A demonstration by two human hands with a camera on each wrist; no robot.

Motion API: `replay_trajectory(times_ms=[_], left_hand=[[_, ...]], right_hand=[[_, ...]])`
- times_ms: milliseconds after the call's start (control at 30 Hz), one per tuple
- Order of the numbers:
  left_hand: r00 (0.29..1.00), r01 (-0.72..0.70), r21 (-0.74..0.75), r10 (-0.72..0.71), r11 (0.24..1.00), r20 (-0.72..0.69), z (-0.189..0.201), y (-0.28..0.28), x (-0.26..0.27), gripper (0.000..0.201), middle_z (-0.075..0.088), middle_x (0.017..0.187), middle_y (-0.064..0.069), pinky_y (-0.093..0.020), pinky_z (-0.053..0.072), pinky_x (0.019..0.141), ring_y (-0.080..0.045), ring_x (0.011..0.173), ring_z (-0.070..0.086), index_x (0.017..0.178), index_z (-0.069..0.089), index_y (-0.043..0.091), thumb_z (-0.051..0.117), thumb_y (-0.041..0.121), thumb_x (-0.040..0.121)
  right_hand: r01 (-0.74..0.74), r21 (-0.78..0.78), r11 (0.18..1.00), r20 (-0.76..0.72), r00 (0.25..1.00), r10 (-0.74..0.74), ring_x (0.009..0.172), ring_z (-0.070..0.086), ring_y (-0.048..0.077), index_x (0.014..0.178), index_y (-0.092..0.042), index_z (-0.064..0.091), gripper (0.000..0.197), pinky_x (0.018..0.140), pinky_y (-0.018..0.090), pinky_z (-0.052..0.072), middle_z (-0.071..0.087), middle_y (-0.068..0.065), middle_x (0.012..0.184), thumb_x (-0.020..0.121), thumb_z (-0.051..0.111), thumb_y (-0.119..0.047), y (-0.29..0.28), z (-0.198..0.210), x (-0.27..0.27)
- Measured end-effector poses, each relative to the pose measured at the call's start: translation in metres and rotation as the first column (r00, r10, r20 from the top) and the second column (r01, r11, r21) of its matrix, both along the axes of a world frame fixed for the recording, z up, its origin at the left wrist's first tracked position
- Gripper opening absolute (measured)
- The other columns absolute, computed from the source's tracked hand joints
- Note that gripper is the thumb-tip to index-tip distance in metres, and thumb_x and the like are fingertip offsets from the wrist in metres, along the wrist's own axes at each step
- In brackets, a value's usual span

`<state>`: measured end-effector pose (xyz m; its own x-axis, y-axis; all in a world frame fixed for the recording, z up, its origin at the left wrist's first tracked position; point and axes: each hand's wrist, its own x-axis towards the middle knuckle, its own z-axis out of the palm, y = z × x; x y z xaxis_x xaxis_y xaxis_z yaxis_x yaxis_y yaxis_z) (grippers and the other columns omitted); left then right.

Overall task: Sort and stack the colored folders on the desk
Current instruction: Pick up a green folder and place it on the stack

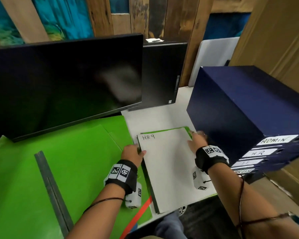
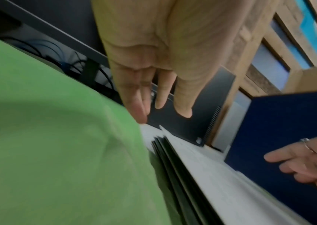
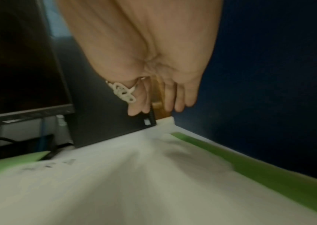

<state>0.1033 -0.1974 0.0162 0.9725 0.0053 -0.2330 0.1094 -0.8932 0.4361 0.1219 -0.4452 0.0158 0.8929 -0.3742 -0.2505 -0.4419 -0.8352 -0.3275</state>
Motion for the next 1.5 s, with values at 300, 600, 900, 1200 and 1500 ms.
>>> replay_trajectory(times_ms=[300, 600, 900, 1200, 1500], left_hand=[[0.718, -0.696, 0.041, 0.695, 0.716, 0.038, 0.008, 0.143, -0.049, 0.051, 0.029, 0.14, -0.021, -0.051, 0.039, 0.1, -0.041, 0.127, 0.032, 0.133, 0.042, 0.006, 0.061, 0.014, 0.086], [0.589, -0.807, -0.172, 0.789, 0.564, -0.174, 0.003, 0.198, -0.087, 0.036, 0.065, 0.107, -0.028, -0.035, 0.045, 0.072, -0.037, 0.096, 0.064, 0.111, 0.06, -0.009, 0.063, 0.016, 0.086], [0.668, -0.743, -0.188, 0.73, 0.643, -0.144, 0.012, 0.204, -0.097, 0.036, 0.055, 0.133, -0.016, -0.034, 0.039, 0.102, -0.034, 0.12, 0.053, 0.121, 0.061, 0.003, 0.054, 0.023, 0.093], [0.664, -0.683, -0.381, 0.747, 0.624, 0.032, 0.035, 0.181, -0.084, 0.044, 0.059, 0.097, -0.015, -0.033, 0.043, 0.084, -0.032, 0.101, 0.058, 0.098, 0.056, 0.005, 0.059, 0.047, 0.085], [0.704, -0.42, -0.528, 0.632, 0.738, 0.323, 0.089, 0.15, -0.074, 0.038, 0.044, 0.117, -0.014, -0.026, 0.033, 0.08, -0.023, 0.106, 0.042, 0.092, 0.041, 0.012, 0.07, 0.032, 0.079]], right_hand=[[-0.542, 0.312, 0.78, 0.046, 0.829, 0.557, 0.119, 0.055, 0.029, 0.11, 0.004, 0.066, 0.029, 0.102, 0.03, 0.039, 0.062, 0.019, 0.123, 0.092, 0.043, 0.001, 0.149, 0.028, -0.009], [-0.548, 0.044, 0.835, -0.208, 0.813, 0.544, 0.142, 0.022, 0.033, 0.147, -0.001, 0.016, 0.078, 0.114, 0.041, 0.024, 0.022, 0.021, 0.152, 0.093, 0.046, -0.048, 0.24, -0.011, -0.031], [-0.194, 0.456, 0.869, 0.08, 0.981, 0.177, 0.133, 0.039, 0.031, 0.14, 0.003, 0.031, 0.068, 0.103, 0.032, 0.035, 0.038, 0.023, 0.143, 0.089, 0.061, -0.032, 0.243, -0.007, -0.028], [-0.076, 0.761, 0.645, 0.16, 0.984, -0.073, 0.122, 0.051, 0.026, 0.126, -0.002, 0.049, 0.056, 0.1, 0.027, 0.037, 0.056, 0.012, 0.129, 0.085, 0.065, -0.036, 0.214, -0.003, -0.027], [-0.111, 0.877, 0.467, 0.222, 0.956, -0.19, 0.119, 0.049, 0.018, 0.125, -0.007, 0.041, 0.061, 0.097, 0.022, 0.035, 0.053, 0.003, 0.12, 0.078, 0.074, -0.027, 0.19, 0.019, -0.025]])
